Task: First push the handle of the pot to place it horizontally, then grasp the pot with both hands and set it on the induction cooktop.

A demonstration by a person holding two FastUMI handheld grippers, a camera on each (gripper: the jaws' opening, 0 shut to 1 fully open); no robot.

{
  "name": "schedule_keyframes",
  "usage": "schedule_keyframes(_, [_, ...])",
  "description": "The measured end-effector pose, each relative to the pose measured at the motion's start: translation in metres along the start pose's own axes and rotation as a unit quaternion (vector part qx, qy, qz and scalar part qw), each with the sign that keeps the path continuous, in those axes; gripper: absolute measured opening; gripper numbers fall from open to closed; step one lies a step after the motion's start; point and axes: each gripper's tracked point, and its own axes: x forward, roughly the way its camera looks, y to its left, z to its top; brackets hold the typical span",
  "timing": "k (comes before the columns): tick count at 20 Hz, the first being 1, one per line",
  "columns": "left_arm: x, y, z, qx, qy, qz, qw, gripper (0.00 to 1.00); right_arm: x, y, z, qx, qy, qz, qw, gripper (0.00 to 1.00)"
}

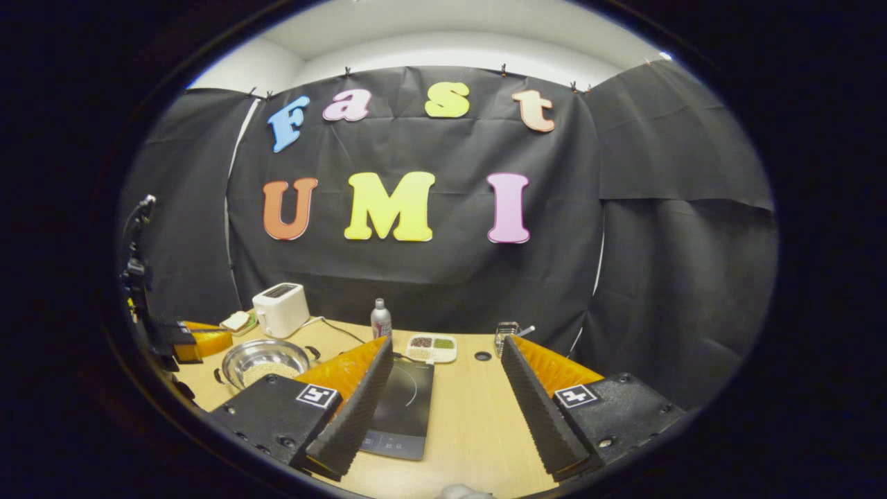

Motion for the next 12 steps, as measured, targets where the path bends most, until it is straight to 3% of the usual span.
schedule_keyframes(5, [0.011,0.019,-0.073,0.003,0.108,-0.012,0.994,0.0,0.004,0.001,-0.018,0.0,0.02,-0.004,1.0,0.97])
schedule_keyframes(12, [0.001,0.049,-0.155,0.015,0.226,-0.018,0.974,0.0,0.009,-0.006,-0.037,0.01,0.041,-0.014,0.999,0.97])
